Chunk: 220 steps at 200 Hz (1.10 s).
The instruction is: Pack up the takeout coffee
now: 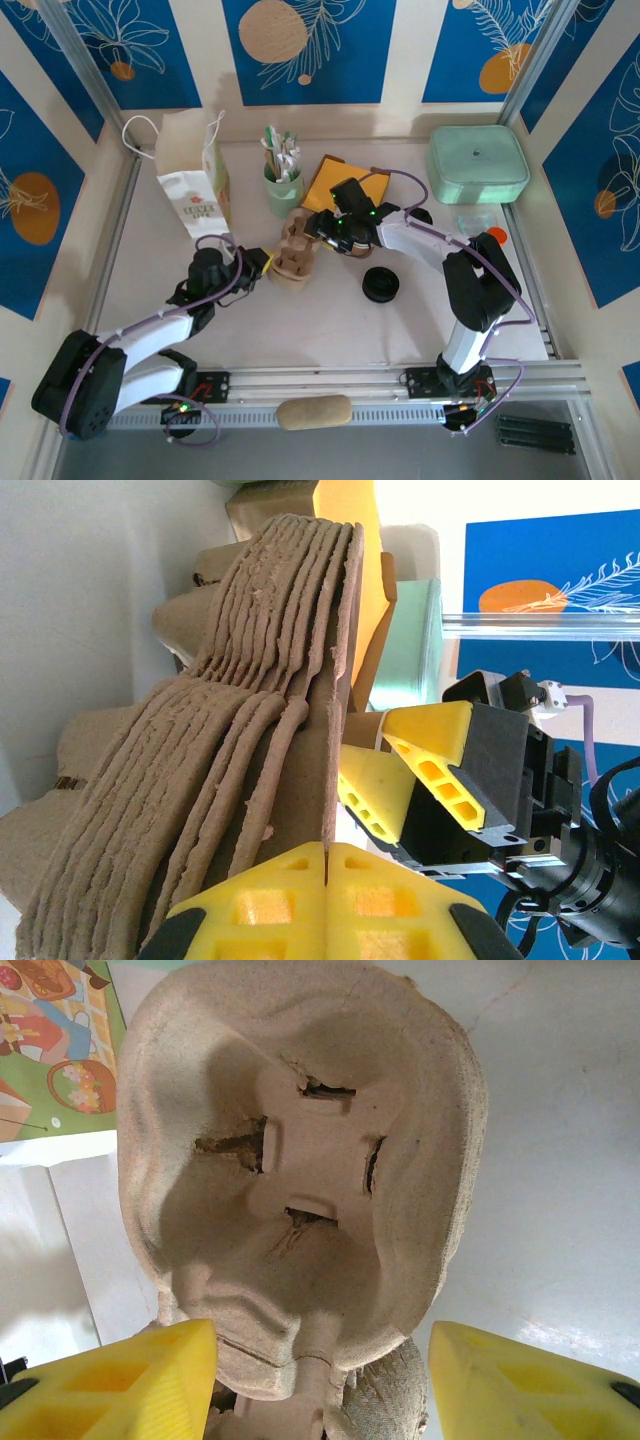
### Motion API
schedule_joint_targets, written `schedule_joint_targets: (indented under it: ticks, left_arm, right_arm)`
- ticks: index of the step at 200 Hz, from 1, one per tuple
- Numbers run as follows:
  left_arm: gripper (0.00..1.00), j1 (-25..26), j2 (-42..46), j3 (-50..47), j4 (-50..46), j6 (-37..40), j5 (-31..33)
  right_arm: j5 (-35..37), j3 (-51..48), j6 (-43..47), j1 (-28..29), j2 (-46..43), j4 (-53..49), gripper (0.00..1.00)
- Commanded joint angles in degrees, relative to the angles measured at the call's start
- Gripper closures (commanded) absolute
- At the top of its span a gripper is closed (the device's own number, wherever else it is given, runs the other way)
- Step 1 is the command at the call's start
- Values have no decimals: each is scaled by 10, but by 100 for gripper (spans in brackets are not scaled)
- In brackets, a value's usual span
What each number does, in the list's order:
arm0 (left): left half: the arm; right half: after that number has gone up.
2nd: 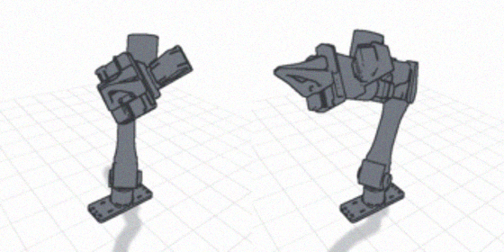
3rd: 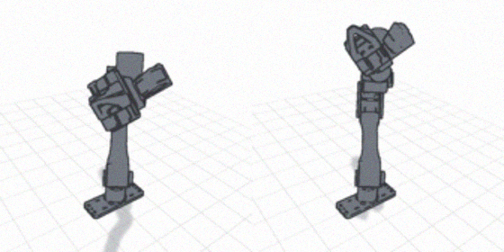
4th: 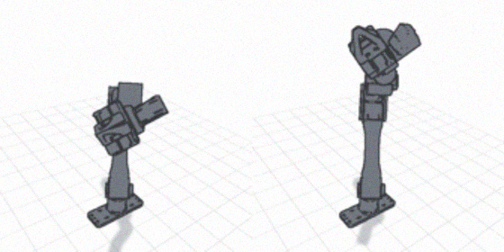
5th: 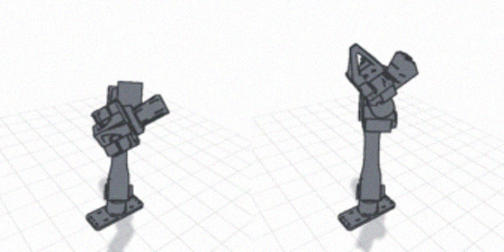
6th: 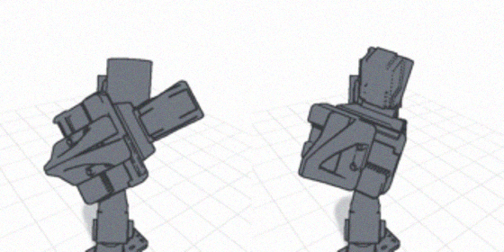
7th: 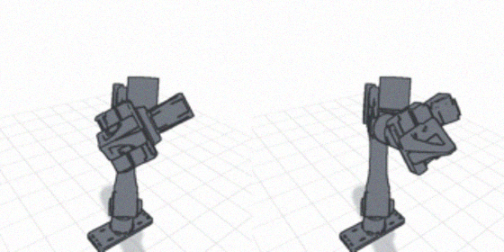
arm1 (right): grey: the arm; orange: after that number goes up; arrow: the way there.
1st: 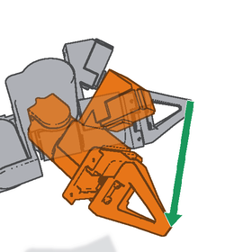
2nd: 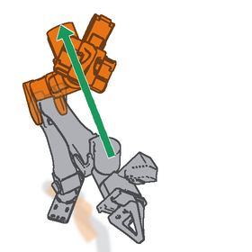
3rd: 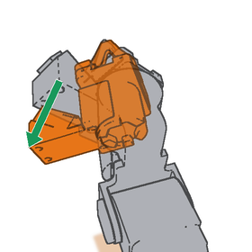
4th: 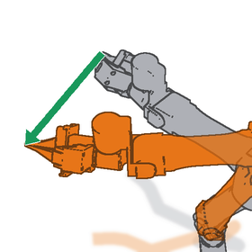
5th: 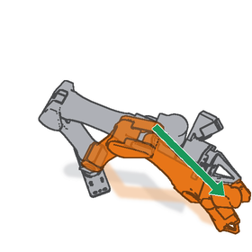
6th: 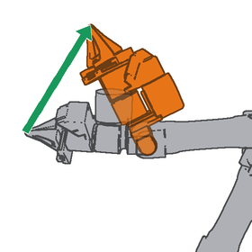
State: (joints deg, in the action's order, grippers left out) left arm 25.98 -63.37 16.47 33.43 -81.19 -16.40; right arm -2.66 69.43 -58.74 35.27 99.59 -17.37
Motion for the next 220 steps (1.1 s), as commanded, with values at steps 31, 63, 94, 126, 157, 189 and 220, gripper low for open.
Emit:
schedule_joint_targets:
  ticks: [31,63,94,126,157,189,220]
  left_arm:
    - [100,-6,15,-6,1,-2,-3]
    - [100,-6,15,-6,0,-1,-4]
    - [100,-6,12,-6,1,-1,-4]
    - [100,-6,8,-3,4,-1,-8]
    - [100,-6,8,-2,3,-3,-8]
    - [100,-7,8,-2,2,-2,-5]
    - [100,-7,5,-1,3,-2,-6]
  right_arm:
    - [-19,40,3,-1,25,-4,42]
    - [-21,48,10,-1,19,-4,42]
    - [-51,29,8,-4,5,56,43]
    - [-90,10,-10,-10,-5,125,45]
    - [-50,35,4,-6,-11,39,46]
    - [24,58,13,9,-17,-69,41]
    - [31,48,4,9,-8,-70,38]
